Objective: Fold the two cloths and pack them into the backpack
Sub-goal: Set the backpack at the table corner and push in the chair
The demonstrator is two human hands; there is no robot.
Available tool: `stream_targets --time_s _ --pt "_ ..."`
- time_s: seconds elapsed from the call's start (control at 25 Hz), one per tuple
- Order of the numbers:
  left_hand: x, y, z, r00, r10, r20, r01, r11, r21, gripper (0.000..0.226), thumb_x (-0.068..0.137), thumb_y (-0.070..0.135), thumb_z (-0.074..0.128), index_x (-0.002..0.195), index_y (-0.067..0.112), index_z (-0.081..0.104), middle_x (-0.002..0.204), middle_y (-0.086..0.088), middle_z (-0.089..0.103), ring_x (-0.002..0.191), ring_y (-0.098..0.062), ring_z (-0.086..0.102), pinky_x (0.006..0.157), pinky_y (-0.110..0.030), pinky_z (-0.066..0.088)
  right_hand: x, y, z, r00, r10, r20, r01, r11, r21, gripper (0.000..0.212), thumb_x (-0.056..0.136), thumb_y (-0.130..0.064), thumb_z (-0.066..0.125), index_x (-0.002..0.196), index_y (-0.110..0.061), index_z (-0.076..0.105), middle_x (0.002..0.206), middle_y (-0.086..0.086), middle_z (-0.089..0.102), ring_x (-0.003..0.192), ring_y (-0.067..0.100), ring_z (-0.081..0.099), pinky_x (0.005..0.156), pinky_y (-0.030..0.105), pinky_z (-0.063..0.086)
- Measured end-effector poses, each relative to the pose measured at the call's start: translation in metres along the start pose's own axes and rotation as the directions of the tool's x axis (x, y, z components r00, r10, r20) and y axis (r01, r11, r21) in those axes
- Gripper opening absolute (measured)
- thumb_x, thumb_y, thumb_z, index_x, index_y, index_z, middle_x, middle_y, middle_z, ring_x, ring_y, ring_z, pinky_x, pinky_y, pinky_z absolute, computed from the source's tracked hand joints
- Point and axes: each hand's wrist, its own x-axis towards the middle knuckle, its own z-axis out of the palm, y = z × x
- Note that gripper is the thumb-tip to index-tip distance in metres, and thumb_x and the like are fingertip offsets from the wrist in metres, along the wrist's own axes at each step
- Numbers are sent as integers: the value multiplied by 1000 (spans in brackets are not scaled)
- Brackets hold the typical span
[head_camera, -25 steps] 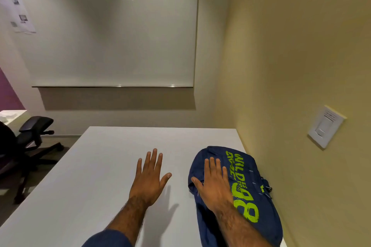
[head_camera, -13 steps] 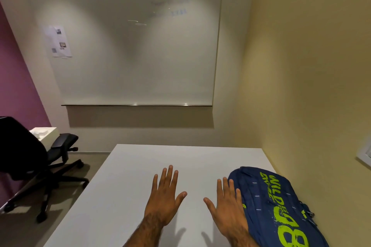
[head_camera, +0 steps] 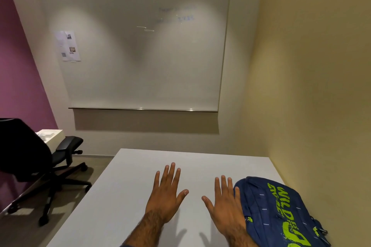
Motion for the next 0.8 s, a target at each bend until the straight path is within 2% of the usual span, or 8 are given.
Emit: stream_targets --time_s 0.24,0.32,0.44,0.52,0.6,0.64,0.72,0.8 --pt "-5 -16 -9 999 44 -20 -44 999 -8 79 101 71 23 157 17 37 165 -10 29 152 -33 26 113 -51 20 -15 -16 -16 997 11 -79 -15 999 -51 86 99 -72 20 145 -7 52 151 16 49 140 38 45 117 44 4" --pt "-9 -28 -12 997 74 -11 -74 997 -31 78 101 70 23 157 16 35 165 -10 29 149 -34 33 112 -51 21 -23 -29 -20 993 18 -115 -26 998 -63 85 99 -72 20 149 -8 47 154 16 46 143 37 41 118 44 2" --pt "-16 -54 -16 994 109 10 -108 991 -79 79 102 70 20 159 17 29 166 -10 26 149 -33 32 114 -49 18 -35 -57 -23 986 36 -163 -51 995 -85 85 100 -72 16 154 -10 37 156 15 42 146 36 37 118 46 -1" --pt "-22 -75 -23 989 145 26 -143 987 -80 87 98 75 6 163 17 15 170 -7 7 155 -32 16 118 -50 9 -46 -79 -23 981 67 -184 -86 992 -94 87 99 -72 11 156 -9 33 159 14 38 149 35 32 119 47 1" --pt "-29 -101 -36 979 202 12 -201 978 -60 98 83 81 -23 161 22 -11 167 -1 -23 155 -27 -15 122 -51 -6 -58 -103 -25 970 92 -227 -118 988 -104 95 96 -74 0 159 -6 22 165 13 26 154 33 19 121 46 1" --pt "-33 -117 -44 974 225 19 -223 972 -73 102 75 81 -32 159 25 -18 164 2 -31 153 -24 -25 123 -51 -9 -64 -117 -27 968 103 -230 -130 986 -107 100 92 -76 -7 160 -5 14 167 13 17 156 31 11 121 45 -3" --pt "-40 -141 -61 966 257 -7 -257 963 -84 107 70 79 -38 160 25 -18 164 2 -32 152 -22 -28 124 -50 -10 -76 -136 -30 962 136 -235 -165 981 -106 105 87 -77 -14 160 -5 8 169 13 10 156 31 4 122 44 -4" --pt "-45 -166 -73 963 268 -23 -269 960 -82 108 71 78 -38 161 24 -15 165 0 -29 153 -21 -27 124 -49 -10 -90 -160 -36 949 178 -260 -214 970 -117 102 89 -75 -9 160 -4 10 168 13 12 156 32 5 124 45 0"
